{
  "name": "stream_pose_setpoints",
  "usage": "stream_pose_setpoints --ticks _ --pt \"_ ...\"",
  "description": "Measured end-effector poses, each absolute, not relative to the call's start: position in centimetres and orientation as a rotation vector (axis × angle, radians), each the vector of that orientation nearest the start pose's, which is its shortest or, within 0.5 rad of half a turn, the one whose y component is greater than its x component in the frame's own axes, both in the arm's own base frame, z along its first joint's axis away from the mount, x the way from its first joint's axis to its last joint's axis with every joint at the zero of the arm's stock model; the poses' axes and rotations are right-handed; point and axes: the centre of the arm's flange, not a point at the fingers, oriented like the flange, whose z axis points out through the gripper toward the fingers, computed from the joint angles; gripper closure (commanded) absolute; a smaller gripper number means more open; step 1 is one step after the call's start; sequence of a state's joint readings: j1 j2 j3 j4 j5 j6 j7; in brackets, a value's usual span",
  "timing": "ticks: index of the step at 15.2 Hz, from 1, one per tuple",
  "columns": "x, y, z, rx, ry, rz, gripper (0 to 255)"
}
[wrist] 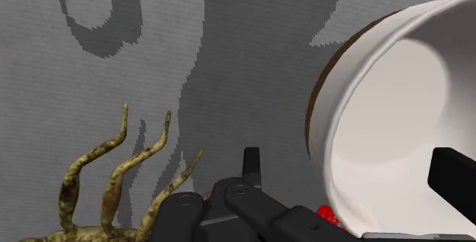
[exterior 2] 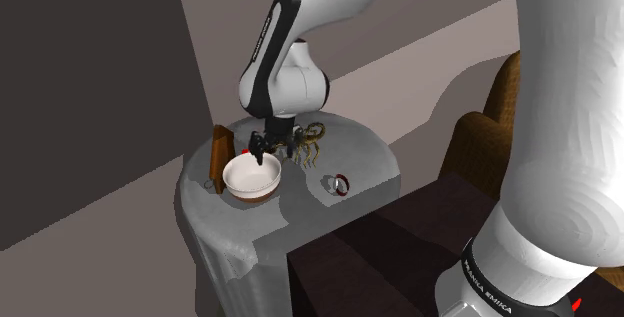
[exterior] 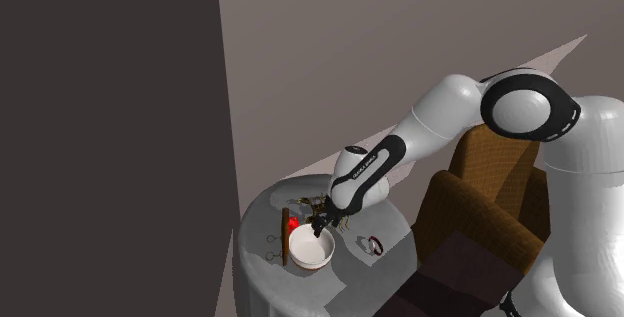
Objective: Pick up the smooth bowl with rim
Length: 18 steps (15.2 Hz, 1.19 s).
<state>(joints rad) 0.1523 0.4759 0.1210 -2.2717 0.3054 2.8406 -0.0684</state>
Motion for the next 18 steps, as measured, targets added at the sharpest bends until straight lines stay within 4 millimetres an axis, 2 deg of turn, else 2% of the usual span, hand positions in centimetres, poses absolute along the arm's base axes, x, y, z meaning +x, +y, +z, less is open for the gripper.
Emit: stream_pose_setpoints --ticks 5,6,16,18 --pt "52.2 13.3 12.9 -2.973 -0.056 -0.106 0" --pt "52.2 13.3 12.7 -2.973 -0.056 -0.106 255" --pt "52.2 13.3 12.5 -2.972 -0.056 -0.108 255" --pt "52.2 13.2 13.1 -2.973 -0.056 -0.107 255"
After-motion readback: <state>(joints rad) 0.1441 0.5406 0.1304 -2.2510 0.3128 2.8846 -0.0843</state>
